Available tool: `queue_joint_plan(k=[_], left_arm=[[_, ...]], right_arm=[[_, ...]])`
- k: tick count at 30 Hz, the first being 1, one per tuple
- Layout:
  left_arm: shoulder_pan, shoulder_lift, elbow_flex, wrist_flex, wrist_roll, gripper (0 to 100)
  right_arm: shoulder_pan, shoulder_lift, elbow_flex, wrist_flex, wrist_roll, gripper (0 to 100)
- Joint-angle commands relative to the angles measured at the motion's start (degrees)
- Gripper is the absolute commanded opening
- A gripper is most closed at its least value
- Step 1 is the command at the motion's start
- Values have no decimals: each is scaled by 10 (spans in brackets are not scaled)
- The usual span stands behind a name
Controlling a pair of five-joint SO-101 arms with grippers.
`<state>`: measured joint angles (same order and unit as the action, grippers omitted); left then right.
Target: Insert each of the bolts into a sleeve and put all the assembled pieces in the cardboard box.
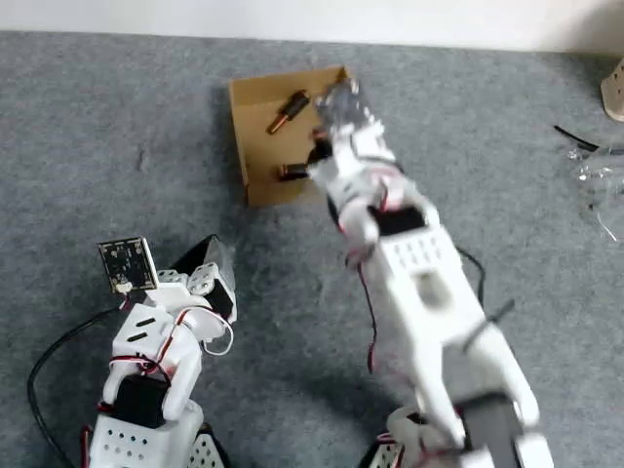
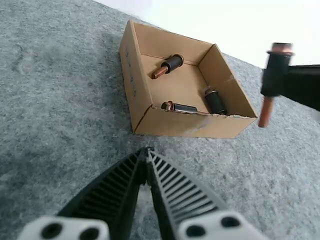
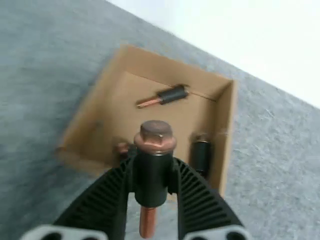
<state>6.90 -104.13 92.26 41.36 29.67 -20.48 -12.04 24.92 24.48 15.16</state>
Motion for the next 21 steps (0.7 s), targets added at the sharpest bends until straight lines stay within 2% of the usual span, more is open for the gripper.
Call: queue_joint_plan(k=[1,13,21], left_arm=[[-4,-7,-2,-12,0,7],[-2,-7,-2,-13,0,7],[15,-7,15,-39,0,7]], right_arm=[[39,92,-147,-19,2,4],[75,414,-425,-18,2,4],[73,540,-546,-7,2,4]])
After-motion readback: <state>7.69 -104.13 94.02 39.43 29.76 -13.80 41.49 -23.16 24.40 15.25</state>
